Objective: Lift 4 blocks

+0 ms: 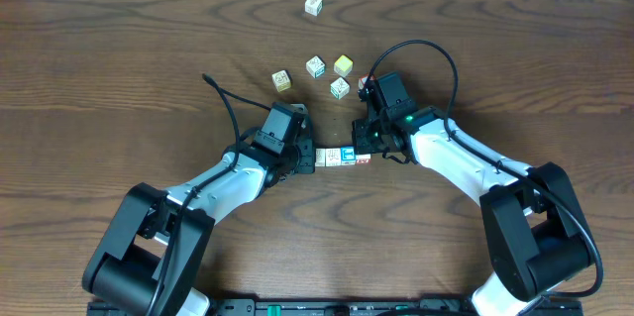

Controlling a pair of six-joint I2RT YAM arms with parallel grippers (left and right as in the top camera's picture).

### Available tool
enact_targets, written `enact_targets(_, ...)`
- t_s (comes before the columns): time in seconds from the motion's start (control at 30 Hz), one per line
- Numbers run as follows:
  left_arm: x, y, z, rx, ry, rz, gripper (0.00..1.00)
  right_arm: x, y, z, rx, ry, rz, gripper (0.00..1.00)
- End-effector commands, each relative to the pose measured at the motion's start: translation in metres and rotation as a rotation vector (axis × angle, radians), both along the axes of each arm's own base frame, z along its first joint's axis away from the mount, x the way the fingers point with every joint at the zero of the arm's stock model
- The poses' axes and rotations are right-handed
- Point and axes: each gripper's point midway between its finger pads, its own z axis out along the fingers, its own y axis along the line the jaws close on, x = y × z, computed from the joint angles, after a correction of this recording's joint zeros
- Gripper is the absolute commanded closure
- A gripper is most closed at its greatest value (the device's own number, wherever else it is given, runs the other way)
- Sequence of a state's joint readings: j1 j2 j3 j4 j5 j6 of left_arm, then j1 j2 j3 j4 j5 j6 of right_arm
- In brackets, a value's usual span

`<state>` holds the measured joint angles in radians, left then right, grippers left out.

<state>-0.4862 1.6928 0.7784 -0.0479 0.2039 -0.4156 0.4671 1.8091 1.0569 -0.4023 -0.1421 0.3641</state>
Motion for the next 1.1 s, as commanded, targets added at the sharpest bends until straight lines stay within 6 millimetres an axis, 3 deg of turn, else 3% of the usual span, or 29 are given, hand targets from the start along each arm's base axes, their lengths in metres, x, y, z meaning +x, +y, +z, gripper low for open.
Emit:
enact_targets(0.0, 0.0059, -0.0018, 0.0036, -0.001, -0.013, 0.005, 0.93, -0.0009, 0.0004, -0.0036, -0.007, 0.007, -0.01, 0.99)
enact_targets(1.07, 0.0063, -0.0013, 0.0036, 0.002, -0.014, 0.007, 0.93, -0.0066, 0.0048, -0.0039, 0.018, 0.034, 0.005, 0.99)
